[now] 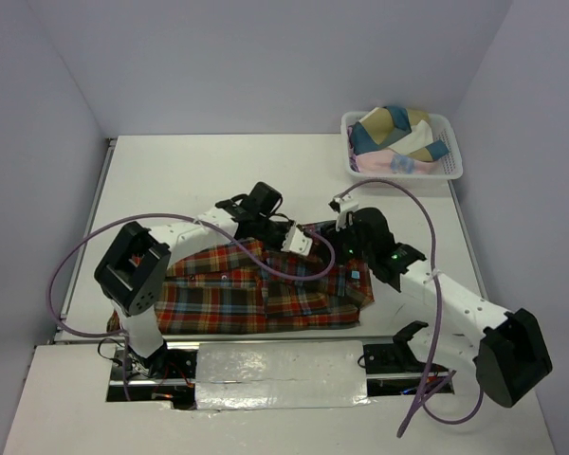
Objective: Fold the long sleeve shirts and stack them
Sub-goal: Fold the shirt
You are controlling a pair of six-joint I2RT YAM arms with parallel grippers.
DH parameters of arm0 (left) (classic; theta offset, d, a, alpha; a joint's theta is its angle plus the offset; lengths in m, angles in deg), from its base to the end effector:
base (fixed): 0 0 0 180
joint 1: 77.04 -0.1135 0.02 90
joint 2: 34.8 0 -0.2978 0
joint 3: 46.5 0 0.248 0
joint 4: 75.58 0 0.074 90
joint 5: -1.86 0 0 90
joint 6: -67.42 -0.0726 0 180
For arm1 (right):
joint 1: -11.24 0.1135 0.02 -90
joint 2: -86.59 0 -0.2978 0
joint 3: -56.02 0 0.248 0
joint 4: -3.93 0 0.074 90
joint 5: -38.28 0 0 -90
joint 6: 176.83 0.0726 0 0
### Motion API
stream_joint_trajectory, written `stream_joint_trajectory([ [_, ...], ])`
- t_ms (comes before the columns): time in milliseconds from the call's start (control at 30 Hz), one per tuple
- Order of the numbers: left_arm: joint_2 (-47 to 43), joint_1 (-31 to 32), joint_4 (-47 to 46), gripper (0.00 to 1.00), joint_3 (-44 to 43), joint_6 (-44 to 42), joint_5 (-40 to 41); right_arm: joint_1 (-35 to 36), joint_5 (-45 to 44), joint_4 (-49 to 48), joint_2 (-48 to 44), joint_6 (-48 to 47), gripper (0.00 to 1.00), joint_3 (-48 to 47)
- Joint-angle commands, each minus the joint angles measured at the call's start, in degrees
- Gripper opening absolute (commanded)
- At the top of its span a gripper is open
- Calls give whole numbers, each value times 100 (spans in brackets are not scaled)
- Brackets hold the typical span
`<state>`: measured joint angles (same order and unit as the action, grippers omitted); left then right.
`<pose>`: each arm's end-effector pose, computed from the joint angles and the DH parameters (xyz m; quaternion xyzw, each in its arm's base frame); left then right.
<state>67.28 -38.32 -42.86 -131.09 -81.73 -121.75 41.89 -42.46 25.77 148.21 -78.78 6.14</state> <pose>0.2908 -0.2846 0.2269 0.7433 0.5171 -0.2098 0.3688 0.2028 0.1337 0.2445 -0.2095 0.8538 0.2232 0.4210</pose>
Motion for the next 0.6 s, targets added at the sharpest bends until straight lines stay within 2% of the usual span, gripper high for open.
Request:
stream_joint_trajectory([
  [0, -461, 162, 606, 0, 106, -1018, -375, -7, 24, 639, -762, 240, 59, -201],
  [67, -601, 284, 842, 0, 203, -1430, -331, -77, -20, 728, -1151, 528, 71, -25],
  [133, -724, 390, 1089, 0, 264, -1834, -296, -191, 23, 737, -1661, 767, 75, 107],
  [200, -821, 592, 1283, 0, 422, -1985, -243, -209, 76, 781, -1916, 1031, 75, 151],
  [333, -1032, 953, 1345, 0, 747, -2126, 37, -227, -29, 1131, -1839, 1426, 72, 160],
  [367, -1041, 1092, 1353, 4, 766, -2066, 90, -227, -55, 1176, -1786, 1488, 71, 169],
  [400, -1033, 1146, 1484, 11, 774, -2030, 117, -227, -90, 1202, -1681, 1584, 71, 212],
  [467, -1041, 1208, 1739, 59, 774, -2179, 91, -227, -91, 1229, -1575, 1664, 68, 239],
  [533, -1155, 1208, 1968, 86, 844, -2302, 91, -227, 6, 1194, -1452, 1752, 64, 239],
  [567, -1208, 1208, 1977, 93, 862, -2267, 117, -227, 15, 1177, -1426, 1770, 61, 239],
])
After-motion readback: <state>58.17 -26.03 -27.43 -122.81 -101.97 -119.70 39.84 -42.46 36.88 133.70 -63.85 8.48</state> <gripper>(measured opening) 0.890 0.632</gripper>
